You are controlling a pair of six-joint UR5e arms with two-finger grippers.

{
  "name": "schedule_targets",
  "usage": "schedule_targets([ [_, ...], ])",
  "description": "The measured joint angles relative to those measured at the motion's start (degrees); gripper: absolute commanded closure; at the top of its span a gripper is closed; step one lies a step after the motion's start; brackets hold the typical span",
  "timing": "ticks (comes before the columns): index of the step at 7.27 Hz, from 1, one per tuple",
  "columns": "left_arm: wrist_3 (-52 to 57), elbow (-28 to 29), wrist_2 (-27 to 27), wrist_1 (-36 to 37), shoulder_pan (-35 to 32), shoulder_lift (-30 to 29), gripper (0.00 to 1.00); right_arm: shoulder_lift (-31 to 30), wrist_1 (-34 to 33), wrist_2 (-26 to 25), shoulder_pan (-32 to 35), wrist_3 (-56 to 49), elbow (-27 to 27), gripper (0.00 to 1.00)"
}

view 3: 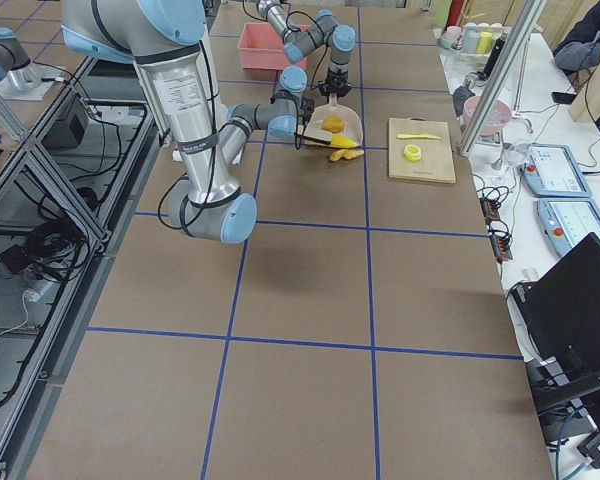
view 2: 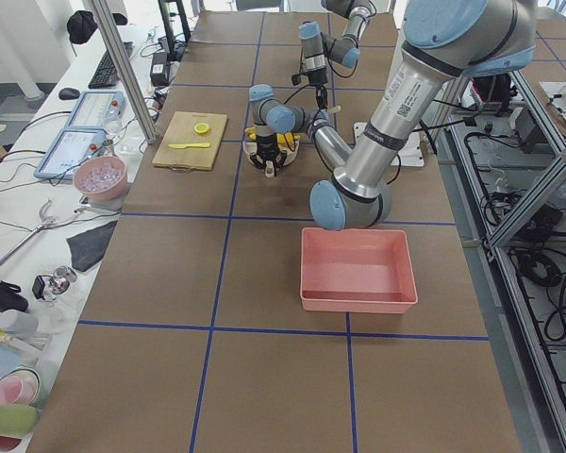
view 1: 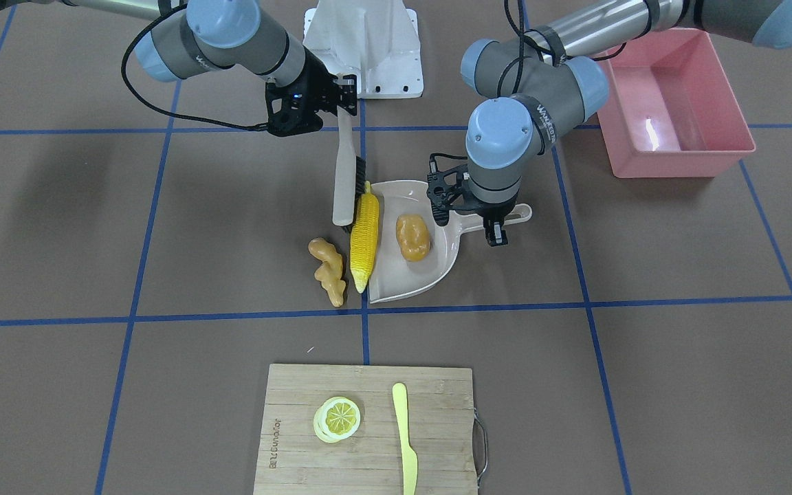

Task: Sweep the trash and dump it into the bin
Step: 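Sweep the corn fully into the dustpan with the right brush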

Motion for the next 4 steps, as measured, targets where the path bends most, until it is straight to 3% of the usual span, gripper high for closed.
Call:
schedule_targets([
  [4, 0.0, 0.1, 0.0, -2.9, 0.0, 1.1, 1.00, 3.4, 0.0, -0.4, 0.1, -0.1, -1.8, 1.00],
])
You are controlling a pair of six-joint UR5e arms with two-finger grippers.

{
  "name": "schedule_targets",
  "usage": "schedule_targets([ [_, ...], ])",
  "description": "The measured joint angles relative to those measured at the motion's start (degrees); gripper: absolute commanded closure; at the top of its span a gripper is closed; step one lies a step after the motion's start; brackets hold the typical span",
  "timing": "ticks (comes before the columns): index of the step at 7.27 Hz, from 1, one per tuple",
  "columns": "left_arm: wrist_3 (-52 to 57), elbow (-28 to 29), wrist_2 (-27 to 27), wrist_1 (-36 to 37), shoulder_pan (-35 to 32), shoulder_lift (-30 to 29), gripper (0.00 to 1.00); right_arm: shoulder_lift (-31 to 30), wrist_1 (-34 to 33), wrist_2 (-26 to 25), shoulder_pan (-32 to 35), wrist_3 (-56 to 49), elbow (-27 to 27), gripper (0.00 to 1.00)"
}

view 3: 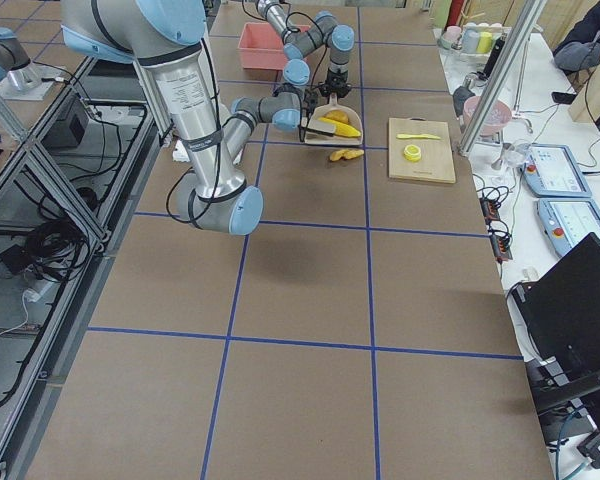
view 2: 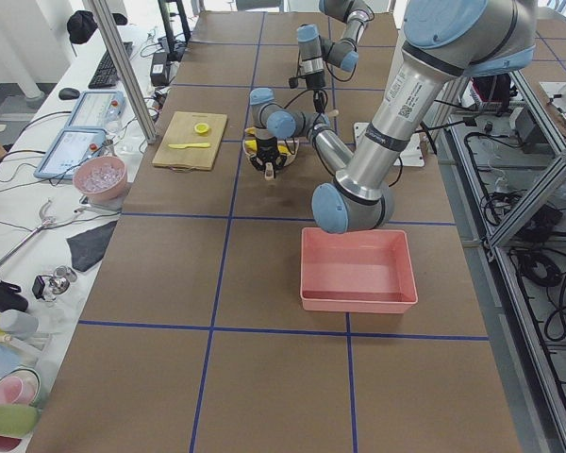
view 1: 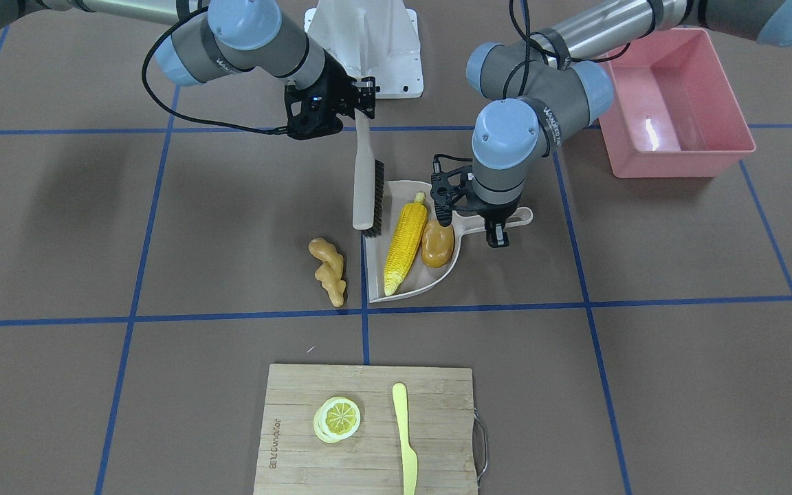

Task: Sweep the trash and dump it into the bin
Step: 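Sweep the corn fully into the dustpan with the right brush, then reposition the brush behind the ginger root with the right gripper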

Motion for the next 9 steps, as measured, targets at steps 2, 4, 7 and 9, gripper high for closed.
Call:
schedule_targets([
  [2, 0.0, 0.0, 0.0, -0.5, 0.0, 0.1, 1.00, 0.9, -0.7, 0.8, 1.3, 0.1, 0.4, 1.00],
  [4, 0.0, 0.0, 0.0, -0.5, 0.0, 0.2, 1.00, -0.1, -3.0, 5.0, 6.5, -0.1, 1.9, 1.00],
  [7, 0.1, -0.1, 0.0, -0.5, -0.1, 0.2, 1.00, -7.2, -3.5, 11.5, 14.0, -10.2, 3.1, 1.00],
  [9, 0.1, -0.1, 0.0, -0.3, -0.1, 0.2, 1.00, -9.1, -3.5, 13.7, 17.0, -22.0, 0.7, 1.00],
])
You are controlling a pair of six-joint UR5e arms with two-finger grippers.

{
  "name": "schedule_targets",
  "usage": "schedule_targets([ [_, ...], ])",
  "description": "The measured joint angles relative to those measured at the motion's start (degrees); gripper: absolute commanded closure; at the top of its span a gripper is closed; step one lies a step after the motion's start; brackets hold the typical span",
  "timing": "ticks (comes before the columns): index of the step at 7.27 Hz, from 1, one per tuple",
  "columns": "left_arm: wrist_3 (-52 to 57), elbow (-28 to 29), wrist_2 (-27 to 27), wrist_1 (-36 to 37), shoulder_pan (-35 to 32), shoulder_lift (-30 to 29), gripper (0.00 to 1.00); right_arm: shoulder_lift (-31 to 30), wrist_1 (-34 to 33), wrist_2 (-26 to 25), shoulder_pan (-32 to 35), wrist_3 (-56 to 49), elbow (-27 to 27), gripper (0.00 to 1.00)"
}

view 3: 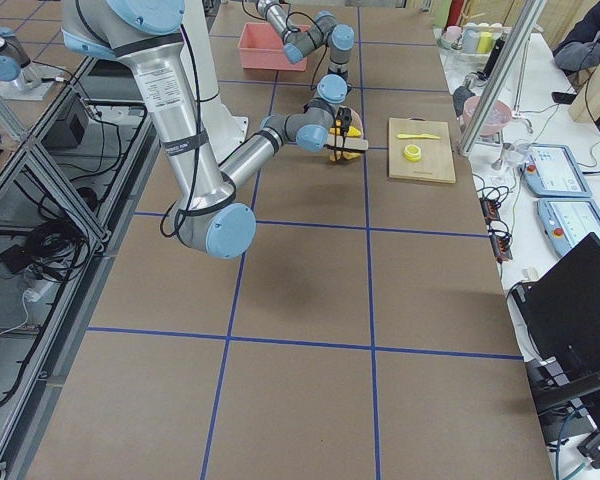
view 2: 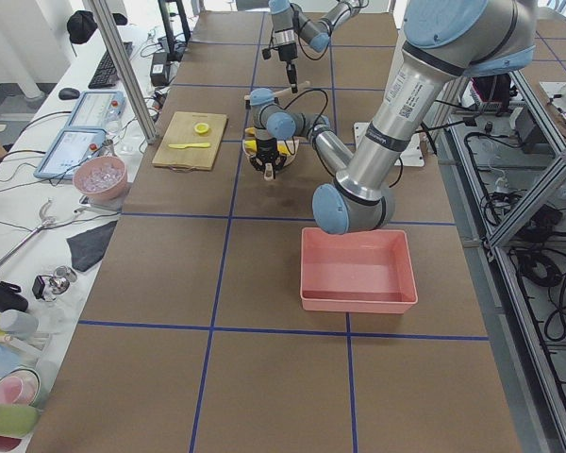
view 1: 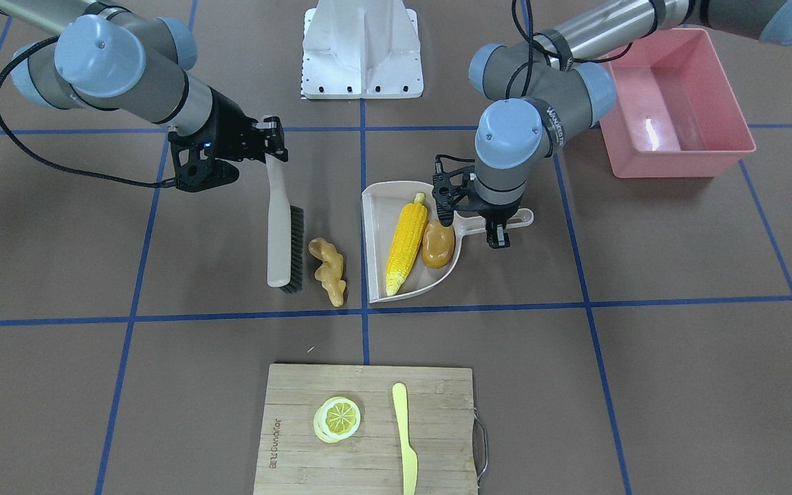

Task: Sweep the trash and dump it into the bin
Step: 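Reposition the brush behind the ginger root with the right gripper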

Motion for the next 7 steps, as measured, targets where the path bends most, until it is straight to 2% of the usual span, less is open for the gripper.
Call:
schedule_targets([
  [3, 0.0, 0.0, 0.0, 0.3, -0.1, 0.0, 1.00, -0.6, 0.1, 0.8, 0.6, -17.6, -4.6, 1.00],
  [7, 0.0, -0.1, -0.1, 1.5, -0.3, -0.4, 1.00, -0.1, 1.4, 0.5, -0.8, -19.8, -7.9, 1.00],
])
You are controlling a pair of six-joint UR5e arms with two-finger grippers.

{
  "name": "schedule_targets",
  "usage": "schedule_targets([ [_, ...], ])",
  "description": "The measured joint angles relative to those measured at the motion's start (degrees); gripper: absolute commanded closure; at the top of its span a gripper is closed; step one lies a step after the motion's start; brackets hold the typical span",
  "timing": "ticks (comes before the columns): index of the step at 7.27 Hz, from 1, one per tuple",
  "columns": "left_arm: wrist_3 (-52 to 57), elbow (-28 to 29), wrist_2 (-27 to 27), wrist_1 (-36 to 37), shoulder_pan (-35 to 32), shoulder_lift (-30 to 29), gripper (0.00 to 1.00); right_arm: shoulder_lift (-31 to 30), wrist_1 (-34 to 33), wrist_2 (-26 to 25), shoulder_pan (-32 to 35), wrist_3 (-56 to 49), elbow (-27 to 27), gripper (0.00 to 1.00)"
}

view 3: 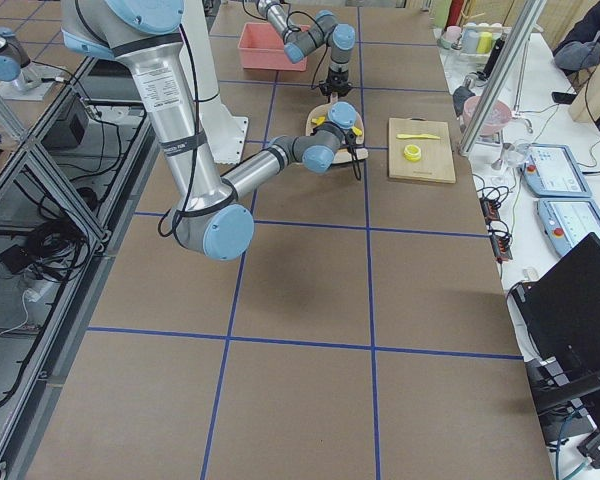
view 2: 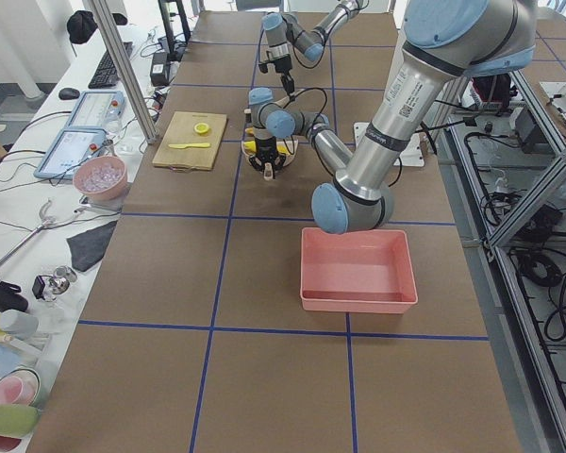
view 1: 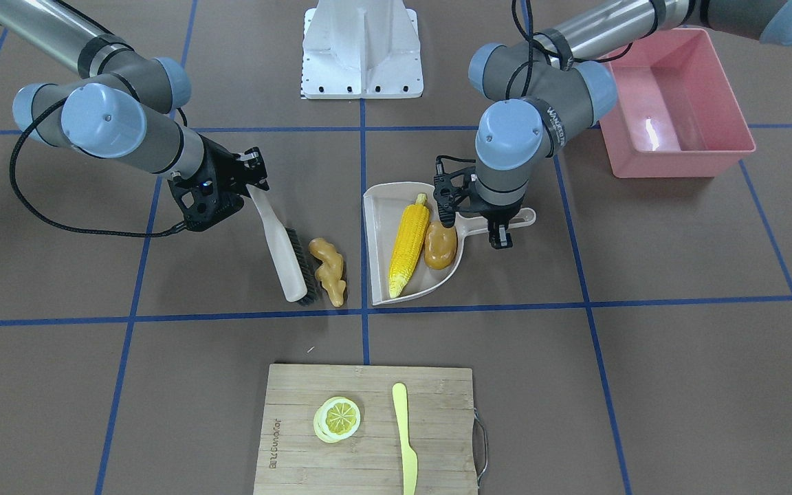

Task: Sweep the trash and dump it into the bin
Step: 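Reposition the brush behind the ginger root with the right gripper, then sweep the ginger root into the dustpan with the right brush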

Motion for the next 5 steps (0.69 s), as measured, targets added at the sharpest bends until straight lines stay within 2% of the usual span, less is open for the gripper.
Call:
schedule_targets([
  [5, 0.0, 0.0, 0.0, 0.2, -0.1, -0.1, 1.00, 2.8, 2.6, -0.3, -1.6, 4.9, -1.5, 1.00],
])
